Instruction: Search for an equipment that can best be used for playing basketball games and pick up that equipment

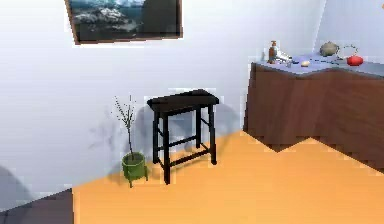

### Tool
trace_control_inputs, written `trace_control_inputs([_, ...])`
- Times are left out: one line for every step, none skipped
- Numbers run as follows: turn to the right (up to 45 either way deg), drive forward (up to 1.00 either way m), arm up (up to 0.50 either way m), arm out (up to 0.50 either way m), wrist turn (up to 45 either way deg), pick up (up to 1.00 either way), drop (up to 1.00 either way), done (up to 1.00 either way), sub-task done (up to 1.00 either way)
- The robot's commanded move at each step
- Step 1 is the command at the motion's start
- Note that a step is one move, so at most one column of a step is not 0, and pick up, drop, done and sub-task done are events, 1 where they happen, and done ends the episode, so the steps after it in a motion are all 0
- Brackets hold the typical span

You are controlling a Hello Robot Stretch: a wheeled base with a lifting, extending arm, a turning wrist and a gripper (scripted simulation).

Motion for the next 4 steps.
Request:
trace_control_inputs([45.0,0.0,0.0,0.0,0.0,0.0,0.0,0.0,0.0])
trace_control_inputs([21.0,0.0,0.0,0.0,0.0,0.0,0.0,0.0,0.0])
trace_control_inputs([0.0,1.0,0.0,0.0,0.0,0.0,0.0,0.0,0.0])
trace_control_inputs([0.0,1.0,0.0,0.0,0.0,0.0,0.0,0.0,0.0])
